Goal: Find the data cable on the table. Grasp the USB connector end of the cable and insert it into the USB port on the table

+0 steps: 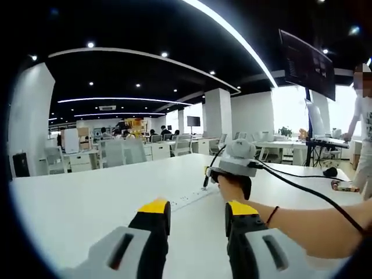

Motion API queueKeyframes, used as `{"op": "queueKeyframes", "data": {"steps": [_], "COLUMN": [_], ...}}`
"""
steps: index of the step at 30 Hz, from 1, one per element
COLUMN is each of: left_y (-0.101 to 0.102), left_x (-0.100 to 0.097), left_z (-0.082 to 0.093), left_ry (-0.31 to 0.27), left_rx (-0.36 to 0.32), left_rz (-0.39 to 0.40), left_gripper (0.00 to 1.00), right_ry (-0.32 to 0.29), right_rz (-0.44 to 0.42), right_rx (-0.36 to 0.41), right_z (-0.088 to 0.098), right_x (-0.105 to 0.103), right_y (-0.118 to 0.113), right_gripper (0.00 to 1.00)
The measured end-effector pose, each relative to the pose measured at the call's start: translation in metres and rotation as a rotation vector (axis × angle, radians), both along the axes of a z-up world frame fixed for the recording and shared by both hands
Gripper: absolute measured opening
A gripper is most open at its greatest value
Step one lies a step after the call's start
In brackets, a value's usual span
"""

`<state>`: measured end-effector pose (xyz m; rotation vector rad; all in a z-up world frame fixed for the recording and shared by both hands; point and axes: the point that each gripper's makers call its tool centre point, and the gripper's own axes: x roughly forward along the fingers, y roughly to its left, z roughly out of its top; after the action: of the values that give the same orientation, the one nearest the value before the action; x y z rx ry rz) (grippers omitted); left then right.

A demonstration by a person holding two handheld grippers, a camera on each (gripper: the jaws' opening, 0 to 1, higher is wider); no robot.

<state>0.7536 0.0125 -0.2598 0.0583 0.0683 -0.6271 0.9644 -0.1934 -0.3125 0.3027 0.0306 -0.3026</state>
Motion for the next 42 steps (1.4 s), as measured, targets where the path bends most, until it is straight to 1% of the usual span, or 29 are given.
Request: {"op": "queueKeyframes", "data": {"steps": [3,6,9,13,14,15,16,17,19,20,21,22,23,26,27,29,36,37,40,42], "left_y": [0.005,0.011,0.017,0.022,0.020,0.018,0.017,0.016,0.013,0.010,0.007,0.002,0.000,-0.005,-0.006,-0.004,0.001,0.001,-0.001,-0.001], "left_x": [0.000,0.000,0.001,0.005,0.004,0.004,0.005,0.006,0.015,0.020,0.024,0.030,0.032,0.031,0.031,0.030,0.030,0.030,0.032,0.033], "left_z": [0.000,0.000,0.002,0.006,0.006,0.005,0.003,0.000,-0.006,-0.010,-0.014,-0.014,-0.014,-0.012,-0.012,-0.012,-0.013,-0.013,-0.016,-0.019], "left_ry": [-0.002,-0.015,-0.027,-0.040,-0.043,-0.044,-0.042,-0.038,-0.032,-0.033,-0.034,-0.039,-0.040,-0.038,-0.042,-0.043,-0.044,-0.046,-0.048,-0.042], "left_rx": [0.008,0.026,0.024,0.023,0.022,0.026,0.031,0.035,0.042,0.059,0.084,0.094,0.095,0.084,0.092,0.096,0.103,0.107,0.116,0.116], "left_rz": [-0.001,0.000,0.010,0.021,0.020,0.017,0.015,0.015,0.011,0.014,0.014,0.012,0.010,0.006,0.008,0.012,0.020,0.021,0.019,0.018], "left_gripper": [0.38,0.38,0.38,0.38,0.38,0.38,0.38,0.38,0.38,0.38,0.38,0.38,0.37,0.37,0.37,0.37,0.36,0.36,0.36,0.36], "right_ry": [-0.007,-0.008,-0.017,-0.008,-0.027,-0.020,-0.013,-0.013,-0.009,-0.011,-0.005,0.000,-0.006,-0.004,-0.001,-0.019,-0.040,-0.033,-0.025,-0.023], "right_rz": [-0.022,-0.036,-0.051,-0.046,-0.043,-0.042,-0.035,-0.026,-0.008,0.007,0.020,0.028,0.044,0.053,0.049,0.048,0.028,0.034,0.050,0.067], "right_rx": [-0.015,-0.033,-0.023,-0.033,0.037,0.067,0.061,0.075,0.081,0.088,0.077,0.076,0.092,0.089,0.085,0.093,0.120,0.101,0.151,0.154], "right_z": [0.000,0.000,0.000,0.000,-0.001,-0.003,-0.002,-0.003,-0.004,-0.004,-0.004,-0.003,-0.003,-0.003,-0.003,-0.004,-0.003,-0.003,-0.003,-0.003], "right_x": [-0.001,-0.001,-0.001,0.000,0.000,-0.002,-0.001,-0.001,-0.001,-0.002,-0.001,-0.001,-0.001,0.002,0.002,0.003,0.004,0.004,0.005,0.004], "right_y": [0.002,0.003,0.002,0.001,0.001,-0.002,-0.004,-0.006,-0.008,-0.008,-0.007,-0.007,-0.006,-0.006,-0.007,-0.006,-0.006,-0.006,-0.009,-0.009], "right_gripper": [0.05,0.05,0.05,0.05,0.05,0.05,0.05,0.05,0.05,0.05,0.05,0.05,0.05,0.05,0.05,0.05,0.05,0.05,0.05,0.05]}}
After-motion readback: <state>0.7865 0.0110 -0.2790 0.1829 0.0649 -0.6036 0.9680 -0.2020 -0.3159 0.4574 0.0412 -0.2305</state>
